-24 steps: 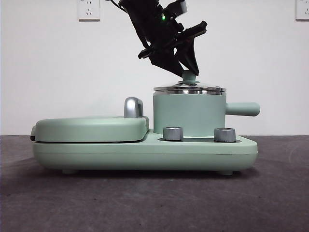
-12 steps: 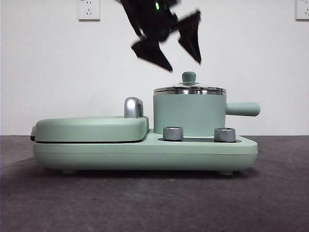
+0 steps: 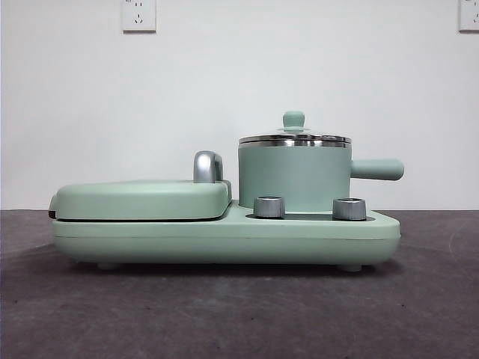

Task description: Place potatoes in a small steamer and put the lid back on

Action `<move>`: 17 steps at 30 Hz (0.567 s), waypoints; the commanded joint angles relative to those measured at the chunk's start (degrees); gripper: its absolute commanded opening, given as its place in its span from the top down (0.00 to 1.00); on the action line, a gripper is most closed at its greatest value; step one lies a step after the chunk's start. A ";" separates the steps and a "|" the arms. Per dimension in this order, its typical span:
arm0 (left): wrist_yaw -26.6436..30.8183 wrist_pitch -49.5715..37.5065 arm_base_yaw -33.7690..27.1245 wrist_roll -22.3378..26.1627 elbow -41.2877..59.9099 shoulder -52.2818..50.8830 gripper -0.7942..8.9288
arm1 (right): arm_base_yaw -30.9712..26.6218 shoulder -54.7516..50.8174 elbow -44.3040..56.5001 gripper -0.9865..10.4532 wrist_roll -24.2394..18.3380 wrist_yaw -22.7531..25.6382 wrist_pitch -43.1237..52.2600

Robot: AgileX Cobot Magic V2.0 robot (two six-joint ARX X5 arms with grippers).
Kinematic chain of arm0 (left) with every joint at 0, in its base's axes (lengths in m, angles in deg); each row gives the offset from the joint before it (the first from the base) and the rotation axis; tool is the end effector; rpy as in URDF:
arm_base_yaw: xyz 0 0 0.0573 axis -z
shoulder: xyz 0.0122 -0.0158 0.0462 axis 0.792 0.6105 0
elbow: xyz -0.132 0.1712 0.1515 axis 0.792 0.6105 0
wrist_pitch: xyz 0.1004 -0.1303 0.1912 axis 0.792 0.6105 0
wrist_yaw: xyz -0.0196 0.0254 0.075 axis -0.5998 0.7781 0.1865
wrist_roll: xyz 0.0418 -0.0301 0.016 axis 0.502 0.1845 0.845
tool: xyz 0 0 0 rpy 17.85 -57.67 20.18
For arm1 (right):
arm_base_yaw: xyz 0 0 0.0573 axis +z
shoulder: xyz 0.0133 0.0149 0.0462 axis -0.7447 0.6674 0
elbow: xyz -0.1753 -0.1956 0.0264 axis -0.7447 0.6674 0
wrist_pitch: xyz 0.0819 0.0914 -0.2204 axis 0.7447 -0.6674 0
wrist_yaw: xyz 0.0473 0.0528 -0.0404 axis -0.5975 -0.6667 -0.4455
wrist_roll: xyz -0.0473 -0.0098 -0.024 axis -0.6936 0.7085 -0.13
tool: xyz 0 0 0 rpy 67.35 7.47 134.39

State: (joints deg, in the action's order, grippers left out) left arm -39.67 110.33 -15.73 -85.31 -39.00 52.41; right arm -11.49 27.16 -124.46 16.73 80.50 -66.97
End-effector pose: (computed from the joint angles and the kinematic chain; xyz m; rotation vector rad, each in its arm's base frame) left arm 0.2228 -0.1715 0.4476 0.2239 0.7596 -0.7700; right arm 0.0656 0.0496 0.3436 0.1606 0.6681 0.5287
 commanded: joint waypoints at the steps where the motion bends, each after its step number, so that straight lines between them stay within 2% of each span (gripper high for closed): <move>1: -0.02 3.41 0.37 -1.01 1.05 -4.11 0.47 | 0.42 0.26 -0.44 0.56 -1.31 -1.05 0.87; 10: -0.02 0.04 0.39 -4.68 27.93 -29.16 0.47 | 0.42 0.26 -0.44 0.56 -1.99 -5.01 1.11; 15: 0.02 -7.02 0.37 -5.07 40.87 -43.15 0.48 | 0.42 0.31 -0.44 0.56 -2.40 -5.07 1.25; 16: 0.15 -8.72 0.37 -5.70 42.71 -45.24 0.54 | 0.42 0.31 -0.44 0.59 -2.71 -5.16 1.27; 17: 0.24 -10.38 0.39 -6.40 44.63 -47.47 0.73 | 0.42 0.31 -0.44 0.74 -2.97 -5.46 1.27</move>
State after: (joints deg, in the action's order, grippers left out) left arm -39.61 101.79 -15.73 -90.09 5.08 6.01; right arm -11.49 27.16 -124.46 15.16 75.26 -66.19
